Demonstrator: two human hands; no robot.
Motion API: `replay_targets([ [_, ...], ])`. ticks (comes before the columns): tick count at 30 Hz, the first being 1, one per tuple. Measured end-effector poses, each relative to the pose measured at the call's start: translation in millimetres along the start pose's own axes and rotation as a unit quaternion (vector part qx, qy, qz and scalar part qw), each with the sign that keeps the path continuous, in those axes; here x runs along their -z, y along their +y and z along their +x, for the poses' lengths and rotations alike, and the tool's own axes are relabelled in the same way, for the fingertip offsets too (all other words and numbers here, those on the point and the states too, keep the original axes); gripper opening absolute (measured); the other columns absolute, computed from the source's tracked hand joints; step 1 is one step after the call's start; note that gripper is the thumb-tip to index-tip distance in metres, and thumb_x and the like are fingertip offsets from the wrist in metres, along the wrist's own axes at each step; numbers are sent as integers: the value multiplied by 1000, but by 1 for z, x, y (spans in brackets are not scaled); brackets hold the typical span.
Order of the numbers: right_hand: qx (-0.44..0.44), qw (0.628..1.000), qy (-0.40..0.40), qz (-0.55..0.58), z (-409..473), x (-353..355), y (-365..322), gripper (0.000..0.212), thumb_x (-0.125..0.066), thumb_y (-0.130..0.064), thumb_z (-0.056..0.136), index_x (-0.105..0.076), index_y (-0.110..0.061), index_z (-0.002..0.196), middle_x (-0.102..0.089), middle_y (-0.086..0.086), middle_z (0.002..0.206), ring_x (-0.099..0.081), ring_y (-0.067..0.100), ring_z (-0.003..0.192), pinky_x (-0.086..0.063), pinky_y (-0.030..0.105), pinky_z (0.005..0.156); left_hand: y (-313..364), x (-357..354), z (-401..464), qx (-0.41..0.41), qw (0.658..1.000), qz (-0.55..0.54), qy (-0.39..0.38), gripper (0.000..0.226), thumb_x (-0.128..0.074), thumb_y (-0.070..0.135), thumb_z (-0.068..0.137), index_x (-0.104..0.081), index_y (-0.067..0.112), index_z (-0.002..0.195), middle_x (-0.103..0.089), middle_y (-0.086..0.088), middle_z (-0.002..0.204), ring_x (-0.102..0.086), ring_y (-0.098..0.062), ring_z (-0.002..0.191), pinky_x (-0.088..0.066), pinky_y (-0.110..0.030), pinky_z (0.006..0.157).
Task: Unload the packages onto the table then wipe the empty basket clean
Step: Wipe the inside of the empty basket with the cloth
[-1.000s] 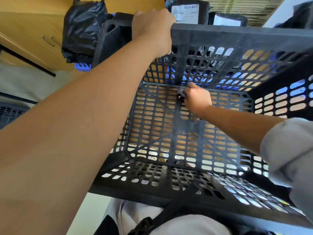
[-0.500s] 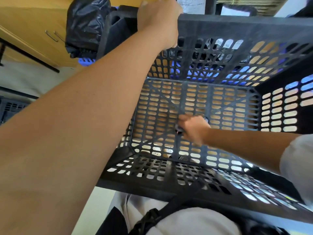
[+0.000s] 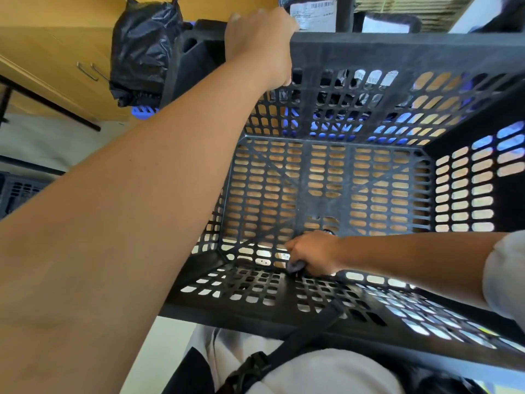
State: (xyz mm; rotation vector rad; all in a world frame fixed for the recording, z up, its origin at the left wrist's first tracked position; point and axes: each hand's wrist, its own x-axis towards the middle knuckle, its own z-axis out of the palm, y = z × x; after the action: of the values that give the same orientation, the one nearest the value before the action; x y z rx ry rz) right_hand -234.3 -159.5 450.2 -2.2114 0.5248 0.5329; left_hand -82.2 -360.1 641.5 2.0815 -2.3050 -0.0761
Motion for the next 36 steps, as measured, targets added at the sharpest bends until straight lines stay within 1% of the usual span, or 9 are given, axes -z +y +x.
replay_targets([
  [3, -48, 996, -4, 75, -4, 16, 3, 18, -58, -8, 89, -70, -18, 97, -55, -10, 93, -56, 13, 89, -45, 33, 73, 0, 0, 3, 2, 1000, -4, -5, 24, -80, 24, 81, -67, 20, 100, -59, -2, 89, -49, -25, 83, -28, -36, 82],
  [7, -147, 963, 218, 64, -2, 68, 29, 24, -58, -9, 87, -46, -22, 71, -48, -5, 89, -57, 25, 86, -38, 30, 67, 0, 0, 3, -3, 1000, -1, -8, 23, -79, 19, 81, -67, 21, 100, -57, 1, 87, -49, -25, 82, -25, -35, 80],
  [11, -228, 899, 372, -31, 26, 116, 66, 11, -64, -11, 87, -55, -17, 83, -53, 7, 99, -57, 32, 98, -33, 33, 69, 0, 1, 5, -6, 1000, 5, -12, 21, -78, 15, 79, -67, 22, 96, -49, 4, 71, -49, -26, 79, -24, -33, 79],
  [14, -285, 895, 332, -85, 57, 124, 75, 25, -60, -8, 89, -63, -12, 113, -57, 10, 116, -52, 32, 111, -35, 37, 77, -1, 0, 6, -9, 1000, 9, -17, 20, -75, 12, 80, -68, 21, 96, -40, 7, 66, -48, -26, 79, -24, -32, 80],
  [17, -305, 888, 334, -76, 74, 113, 70, 32, -56, -12, 88, -62, -9, 120, -56, 9, 119, -49, 32, 113, -38, 41, 86, -2, -1, 6, -7, 1000, 12, -13, 21, -75, 11, 80, -69, 22, 97, -49, 4, 72, -48, -26, 80, -26, -33, 81],
  [23, -281, 908, 306, -59, 62, 110, 70, 30, -57, -17, 90, -66, -8, 117, -52, 8, 123, -44, 32, 115, -37, 42, 90, -1, -1, 5, -10, 1000, 11, -3, 24, -77, 14, 80, -68, 23, 101, -62, -1, 90, -54, -28, 84, -27, -33, 80],
  [27, -241, 930, 277, -18, 57, 103, 55, 7, -57, -9, 86, -63, -13, 85, -52, 5, 117, -46, 28, 116, -28, 34, 72, -1, 0, 4, -11, 1000, 7, -10, 24, -78, 16, 79, -69, 22, 100, -62, 0, 89, -52, -28, 81, -27, -32, 80],
  [31, -210, 948, 236, -26, 48, 73, 39, 6, -56, -11, 86, -61, -10, 81, -48, -3, 107, -50, 19, 106, -17, 29, 55, -1, -1, 4, -10, 1000, 5, -15, 25, -80, 18, 78, -69, 22, 100, -60, 1, 87, -51, -27, 80, -26, -32, 79],
  [36, -136, 957, 254, -17, 42, 41, 30, 8, -58, -7, 81, -64, -12, 78, -56, 0, 104, -54, 23, 102, -24, 30, 69, -1, 1, 4, -11, 1000, 7, -17, 24, -80, 19, 78, -69, 20, 99, -58, 1, 85, -51, -26, 79, -27, -32, 77],
])
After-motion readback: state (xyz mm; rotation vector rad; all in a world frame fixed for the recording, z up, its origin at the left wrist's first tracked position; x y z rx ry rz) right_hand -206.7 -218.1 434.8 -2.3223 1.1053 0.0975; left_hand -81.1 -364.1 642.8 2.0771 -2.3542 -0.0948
